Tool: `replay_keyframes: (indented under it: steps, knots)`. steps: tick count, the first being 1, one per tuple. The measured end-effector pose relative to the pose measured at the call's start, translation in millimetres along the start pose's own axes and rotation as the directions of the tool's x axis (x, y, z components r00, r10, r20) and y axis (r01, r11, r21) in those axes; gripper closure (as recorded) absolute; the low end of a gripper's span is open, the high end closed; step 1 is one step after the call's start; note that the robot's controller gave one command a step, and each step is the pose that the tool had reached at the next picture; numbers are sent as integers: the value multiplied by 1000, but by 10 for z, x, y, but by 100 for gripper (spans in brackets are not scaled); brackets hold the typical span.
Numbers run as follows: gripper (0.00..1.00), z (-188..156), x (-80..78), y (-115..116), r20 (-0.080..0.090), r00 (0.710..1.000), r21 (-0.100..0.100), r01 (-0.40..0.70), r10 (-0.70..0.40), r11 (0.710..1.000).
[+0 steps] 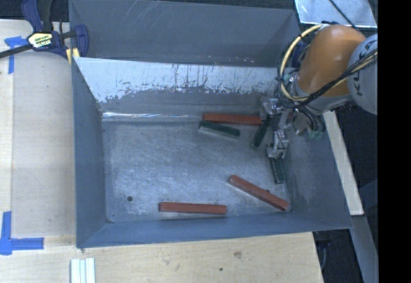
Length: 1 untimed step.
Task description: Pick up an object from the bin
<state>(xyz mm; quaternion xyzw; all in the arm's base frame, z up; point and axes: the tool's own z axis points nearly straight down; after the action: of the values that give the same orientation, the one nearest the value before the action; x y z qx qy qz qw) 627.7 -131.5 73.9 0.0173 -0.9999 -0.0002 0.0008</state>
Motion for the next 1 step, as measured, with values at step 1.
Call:
replay_keyframes:
  steps: [1]
  knots:
    - [100, -49, -26, -9, 9, 1000, 2, -1, 1, 1000]
